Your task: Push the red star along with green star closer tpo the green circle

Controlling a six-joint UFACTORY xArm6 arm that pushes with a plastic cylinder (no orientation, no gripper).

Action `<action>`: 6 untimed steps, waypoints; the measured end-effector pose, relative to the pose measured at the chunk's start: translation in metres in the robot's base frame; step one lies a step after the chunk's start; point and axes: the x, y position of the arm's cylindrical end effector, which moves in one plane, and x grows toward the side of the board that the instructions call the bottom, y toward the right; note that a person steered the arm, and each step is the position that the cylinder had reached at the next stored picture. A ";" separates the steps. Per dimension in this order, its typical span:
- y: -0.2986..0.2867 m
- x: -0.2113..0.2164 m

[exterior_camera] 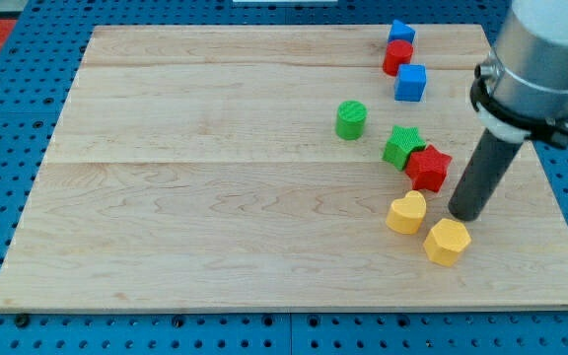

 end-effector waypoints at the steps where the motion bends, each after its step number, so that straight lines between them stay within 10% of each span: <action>1: -0.031 0.000; 6: -0.039 -0.076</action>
